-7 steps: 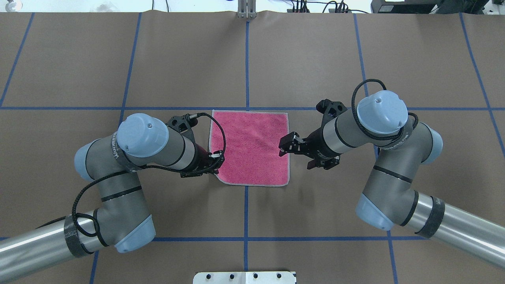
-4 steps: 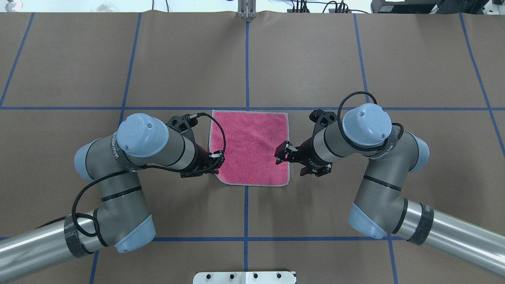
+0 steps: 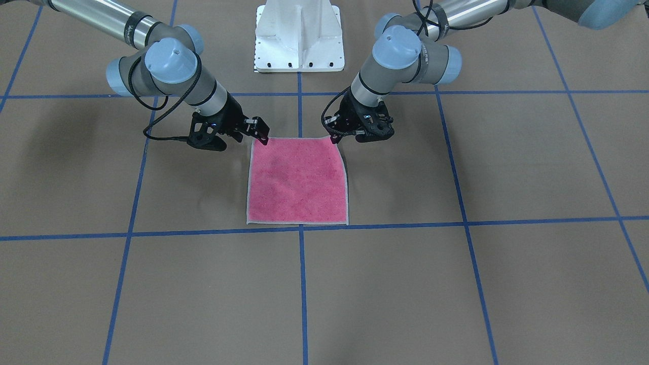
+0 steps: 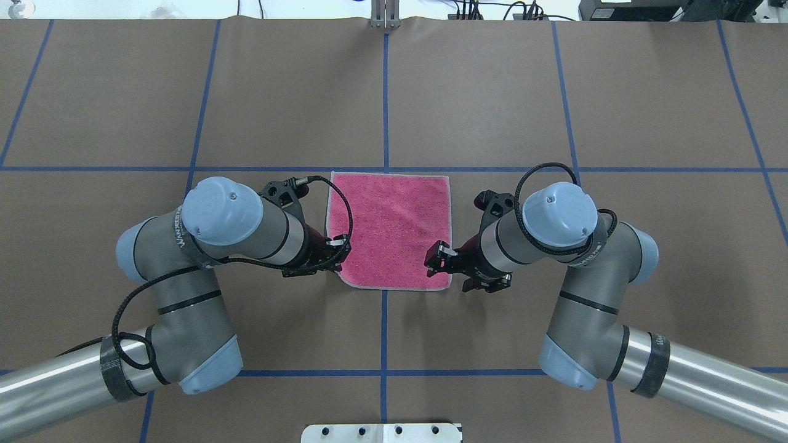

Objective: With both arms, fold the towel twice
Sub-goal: 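Reach the right gripper to the towel's near corner on its side and grasp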

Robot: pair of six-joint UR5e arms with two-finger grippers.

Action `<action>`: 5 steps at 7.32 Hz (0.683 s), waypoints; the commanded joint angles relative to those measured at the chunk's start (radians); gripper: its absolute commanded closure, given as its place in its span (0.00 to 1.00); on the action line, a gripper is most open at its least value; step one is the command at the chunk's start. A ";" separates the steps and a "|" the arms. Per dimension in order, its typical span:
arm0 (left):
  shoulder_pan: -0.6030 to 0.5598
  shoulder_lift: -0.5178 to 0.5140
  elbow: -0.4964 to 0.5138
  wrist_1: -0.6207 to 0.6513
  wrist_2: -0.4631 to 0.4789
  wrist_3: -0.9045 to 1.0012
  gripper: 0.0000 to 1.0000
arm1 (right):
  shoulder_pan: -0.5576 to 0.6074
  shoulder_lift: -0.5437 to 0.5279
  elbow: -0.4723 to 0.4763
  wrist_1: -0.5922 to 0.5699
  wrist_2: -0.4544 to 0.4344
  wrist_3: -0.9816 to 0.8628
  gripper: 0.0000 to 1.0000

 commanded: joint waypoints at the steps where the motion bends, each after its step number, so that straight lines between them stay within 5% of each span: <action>1: 0.000 0.000 0.000 0.001 0.000 0.001 1.00 | -0.010 0.001 -0.002 0.000 -0.006 0.002 0.32; 5: 0.000 0.002 0.000 0.000 0.000 0.001 1.00 | -0.018 -0.002 -0.012 0.001 -0.032 0.002 0.64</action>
